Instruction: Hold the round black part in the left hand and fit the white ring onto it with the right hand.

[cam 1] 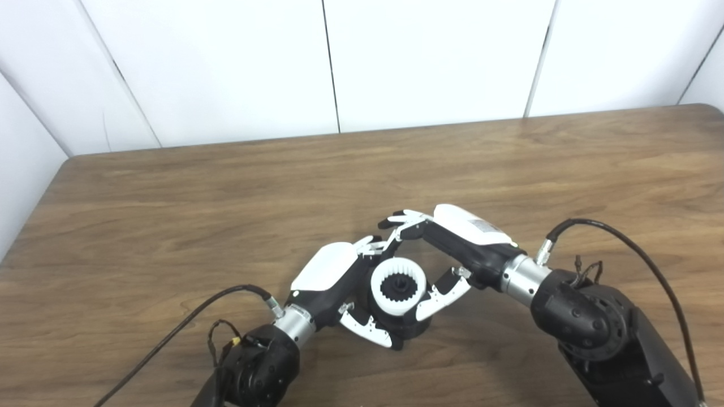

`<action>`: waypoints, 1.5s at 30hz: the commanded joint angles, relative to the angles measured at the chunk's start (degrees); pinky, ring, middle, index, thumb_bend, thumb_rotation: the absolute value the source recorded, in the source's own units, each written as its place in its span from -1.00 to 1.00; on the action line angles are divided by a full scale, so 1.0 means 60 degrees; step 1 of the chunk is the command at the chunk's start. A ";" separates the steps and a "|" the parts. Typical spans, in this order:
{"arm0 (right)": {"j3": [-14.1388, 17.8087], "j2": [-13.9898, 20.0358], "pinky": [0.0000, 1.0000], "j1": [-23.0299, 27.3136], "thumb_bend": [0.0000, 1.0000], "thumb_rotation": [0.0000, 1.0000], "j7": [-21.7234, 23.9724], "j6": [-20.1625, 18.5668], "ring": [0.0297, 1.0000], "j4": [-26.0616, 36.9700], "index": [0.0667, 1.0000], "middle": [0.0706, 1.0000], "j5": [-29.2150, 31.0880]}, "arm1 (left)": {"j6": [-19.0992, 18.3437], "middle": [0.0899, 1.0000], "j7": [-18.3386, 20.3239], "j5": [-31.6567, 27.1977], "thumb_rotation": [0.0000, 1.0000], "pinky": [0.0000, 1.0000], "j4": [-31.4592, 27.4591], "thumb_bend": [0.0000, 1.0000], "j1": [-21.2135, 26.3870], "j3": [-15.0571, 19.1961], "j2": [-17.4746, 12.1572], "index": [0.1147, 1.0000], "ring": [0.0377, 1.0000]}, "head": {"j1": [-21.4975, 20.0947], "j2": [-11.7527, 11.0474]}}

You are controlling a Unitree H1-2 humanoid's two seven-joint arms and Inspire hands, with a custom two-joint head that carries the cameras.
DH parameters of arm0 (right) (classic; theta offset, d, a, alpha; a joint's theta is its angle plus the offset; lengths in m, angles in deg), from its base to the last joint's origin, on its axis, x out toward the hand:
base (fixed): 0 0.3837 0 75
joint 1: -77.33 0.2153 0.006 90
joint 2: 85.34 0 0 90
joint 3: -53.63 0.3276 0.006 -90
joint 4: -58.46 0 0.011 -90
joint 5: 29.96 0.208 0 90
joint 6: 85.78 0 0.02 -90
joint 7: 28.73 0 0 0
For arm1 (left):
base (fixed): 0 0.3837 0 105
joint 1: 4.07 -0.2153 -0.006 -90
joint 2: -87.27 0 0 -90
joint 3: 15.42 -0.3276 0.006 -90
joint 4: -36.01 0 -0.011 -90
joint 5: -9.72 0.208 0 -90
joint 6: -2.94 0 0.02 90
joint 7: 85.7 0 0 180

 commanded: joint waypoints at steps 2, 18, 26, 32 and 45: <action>0.0052 0.0006 0.69 0.0307 0.03 -0.67 -0.0092 0.0201 0.91 -0.0009 -0.09 0.76 -0.0056 | -0.0187 0.78 0.0313 0.0365 -0.63 0.83 0.0202 0.86 -0.0094 -0.0223 -0.0049 0.22 0.93 | -0.0006 0.0006; 0.0293 0.0122 0.66 0.0378 0.04 -0.67 -0.0335 0.0479 0.87 -0.0388 -0.09 0.74 -0.0110 | -0.0282 0.80 0.0464 0.0325 -0.62 0.86 0.0116 0.86 -0.0103 -0.0211 -0.0071 0.24 0.95 | 0.0006 0.0040; 0.0383 0.0201 0.62 0.0307 0.04 -0.67 -0.0367 0.0591 0.85 -0.0475 -0.09 0.73 -0.0127 | -0.0234 0.80 0.0456 0.0355 -0.63 0.83 0.0082 0.86 -0.0119 -0.0192 -0.0133 0.23 0.94 | 0.0031 0.0087; 0.0422 0.0195 0.62 0.0153 0.04 -0.67 -0.0425 0.0668 0.86 -0.0544 -0.09 0.73 -0.0126 | -0.0281 0.80 0.0497 0.0342 -0.64 0.83 0.0051 0.86 -0.0103 -0.0176 -0.0133 0.23 0.94 | 0.0050 0.0089; 0.0193 0.0008 0.69 -0.0368 0.04 -0.67 -0.0858 0.0836 0.89 -0.1227 -0.08 0.76 -0.0307 | -0.0420 0.80 0.0610 0.0357 -0.66 0.82 -0.0056 0.84 -0.0114 -0.0160 -0.0195 0.24 0.95 | 0.0100 0.0080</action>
